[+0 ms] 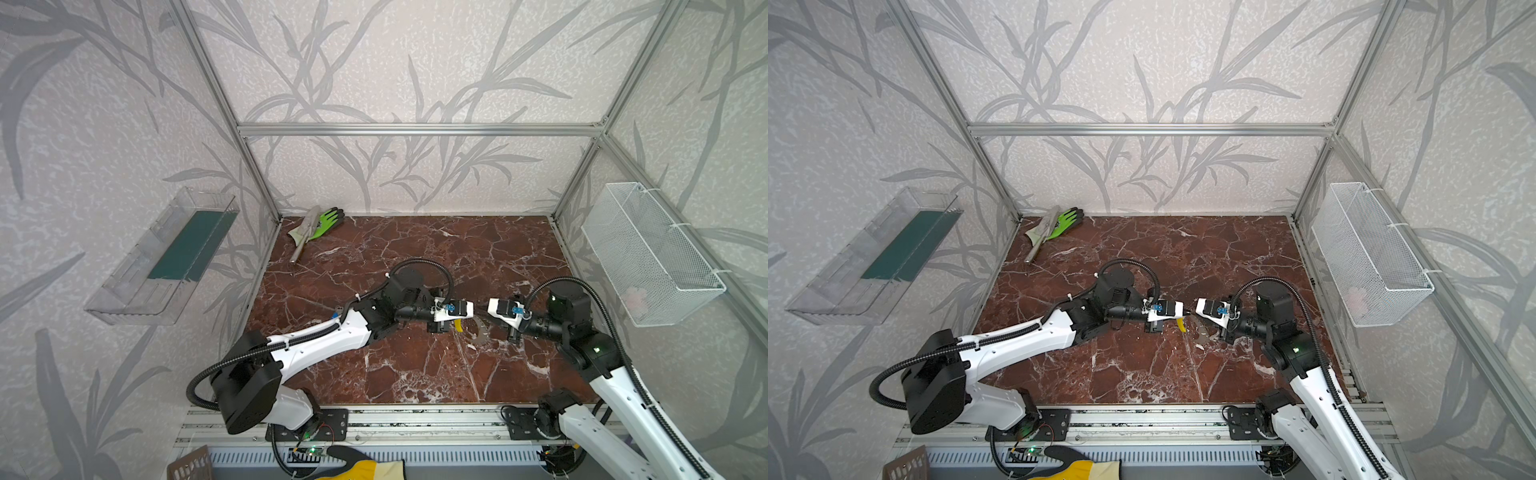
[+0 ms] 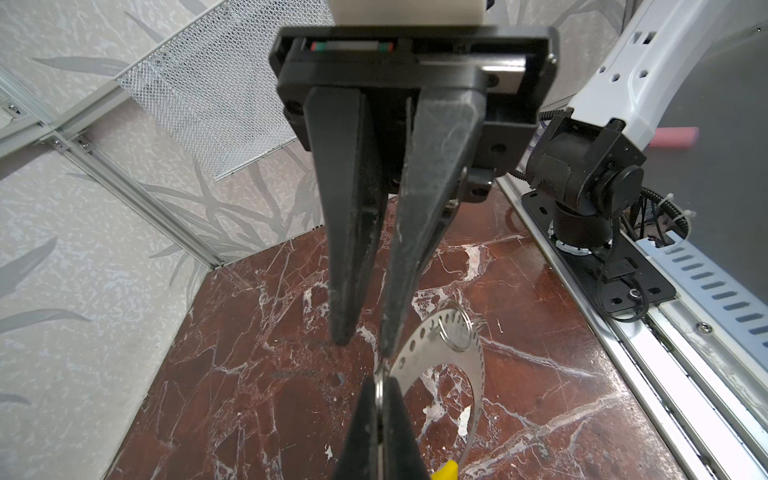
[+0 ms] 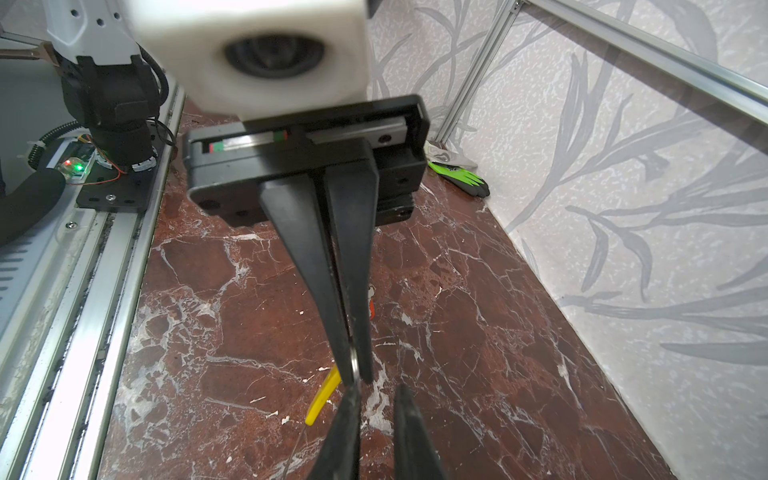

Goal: Put the keys on the keyring

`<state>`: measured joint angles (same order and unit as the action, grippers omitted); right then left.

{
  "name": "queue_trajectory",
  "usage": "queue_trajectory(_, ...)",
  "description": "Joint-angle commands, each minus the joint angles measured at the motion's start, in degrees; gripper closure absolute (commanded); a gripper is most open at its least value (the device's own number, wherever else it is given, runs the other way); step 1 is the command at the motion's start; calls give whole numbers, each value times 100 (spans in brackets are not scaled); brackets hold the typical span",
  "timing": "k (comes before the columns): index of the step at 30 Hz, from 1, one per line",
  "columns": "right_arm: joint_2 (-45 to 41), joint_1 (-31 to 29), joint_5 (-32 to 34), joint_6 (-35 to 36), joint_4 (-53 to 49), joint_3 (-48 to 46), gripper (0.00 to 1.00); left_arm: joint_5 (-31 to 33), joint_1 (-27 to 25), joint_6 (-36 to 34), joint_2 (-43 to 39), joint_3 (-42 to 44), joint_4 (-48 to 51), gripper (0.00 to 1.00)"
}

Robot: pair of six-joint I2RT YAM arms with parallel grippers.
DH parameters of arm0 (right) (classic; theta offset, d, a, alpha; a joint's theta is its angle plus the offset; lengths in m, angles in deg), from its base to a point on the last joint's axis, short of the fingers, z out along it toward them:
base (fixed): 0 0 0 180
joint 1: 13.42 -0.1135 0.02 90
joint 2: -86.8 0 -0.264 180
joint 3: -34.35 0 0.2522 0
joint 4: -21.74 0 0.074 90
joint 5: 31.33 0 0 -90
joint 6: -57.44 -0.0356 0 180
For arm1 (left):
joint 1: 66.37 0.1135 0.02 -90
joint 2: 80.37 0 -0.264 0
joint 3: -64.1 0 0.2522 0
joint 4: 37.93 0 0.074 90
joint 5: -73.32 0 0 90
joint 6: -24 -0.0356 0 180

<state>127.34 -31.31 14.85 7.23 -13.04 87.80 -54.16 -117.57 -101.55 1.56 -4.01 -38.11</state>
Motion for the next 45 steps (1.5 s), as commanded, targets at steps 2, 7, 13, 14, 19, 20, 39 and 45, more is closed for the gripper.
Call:
queue_trajectory(2, 102, -13, -121, 73, -136, 203, 84, -88, -39, -180, -62, -253, -54, 100)
queue_trajectory(7, 164, -13, -118, 133, -252, 224, 85, -119, -49, -171, -37, -278, -68, 100)
queue_trajectory(13, 217, -15, -115, 164, -359, 257, 88, -107, -65, -201, -37, -309, -77, 100)
queue_trajectory(14, 237, -13, -125, 193, -401, 281, 88, -111, -73, -219, -37, -318, -50, 100)
queue_trajectory(19, 344, -13, -187, 266, -617, 374, 93, -93, -97, -288, -85, -340, 8, 100)
queue_trajectory(20, 375, -13, -212, 291, -670, 395, 95, -92, -101, -312, -93, -349, 37, 100)
queue_trajectory(39, 592, -28, -71, 14, -1083, 637, 100, 510, -101, -241, -377, -53, 401, 68)
queue_trajectory(45, 752, -135, 224, -48, -1348, 780, 100, 619, -105, -7, -454, 1, 467, 70)
